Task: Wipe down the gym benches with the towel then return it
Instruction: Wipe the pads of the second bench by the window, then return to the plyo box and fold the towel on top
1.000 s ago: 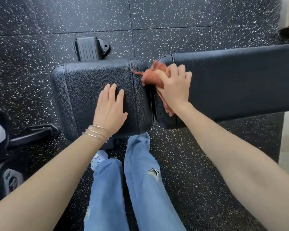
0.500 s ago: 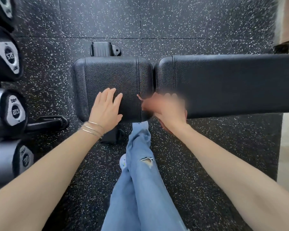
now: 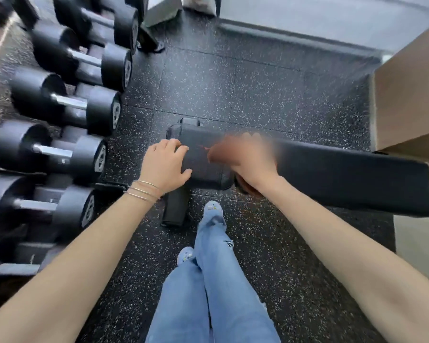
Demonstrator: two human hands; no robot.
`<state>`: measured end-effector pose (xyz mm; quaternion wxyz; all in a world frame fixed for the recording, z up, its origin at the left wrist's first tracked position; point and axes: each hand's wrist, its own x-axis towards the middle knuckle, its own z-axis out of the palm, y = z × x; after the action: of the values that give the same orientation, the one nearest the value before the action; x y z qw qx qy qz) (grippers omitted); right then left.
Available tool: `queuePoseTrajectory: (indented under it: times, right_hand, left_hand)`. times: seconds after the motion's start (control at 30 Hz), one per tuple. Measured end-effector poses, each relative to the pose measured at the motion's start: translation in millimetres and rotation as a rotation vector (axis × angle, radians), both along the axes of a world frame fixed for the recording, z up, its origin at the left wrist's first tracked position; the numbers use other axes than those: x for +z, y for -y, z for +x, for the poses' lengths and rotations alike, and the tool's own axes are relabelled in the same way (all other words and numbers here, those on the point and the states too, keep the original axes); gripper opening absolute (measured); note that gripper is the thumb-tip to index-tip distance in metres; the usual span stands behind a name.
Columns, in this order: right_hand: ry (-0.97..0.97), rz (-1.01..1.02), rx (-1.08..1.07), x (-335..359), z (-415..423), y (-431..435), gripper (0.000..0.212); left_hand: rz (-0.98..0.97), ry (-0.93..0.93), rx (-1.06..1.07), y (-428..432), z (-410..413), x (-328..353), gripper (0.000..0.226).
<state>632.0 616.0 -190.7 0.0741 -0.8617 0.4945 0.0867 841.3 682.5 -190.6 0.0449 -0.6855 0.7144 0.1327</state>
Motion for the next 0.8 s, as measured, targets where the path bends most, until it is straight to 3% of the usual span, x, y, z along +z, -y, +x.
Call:
queuePoseTrajectory:
  times: [0.4, 0.8]
  right_hand:
    - [0.122, -0.191, 0.361, 164, 74, 11, 0.044]
    - [0.132, -0.149, 0.919, 221, 162, -4, 0.053]
  left_hand:
    - [-0.191, 0.142, 0.319, -50, 49, 164, 0.056]
    - [-0.174, 0.245, 0.849, -149, 37, 208, 0.048]
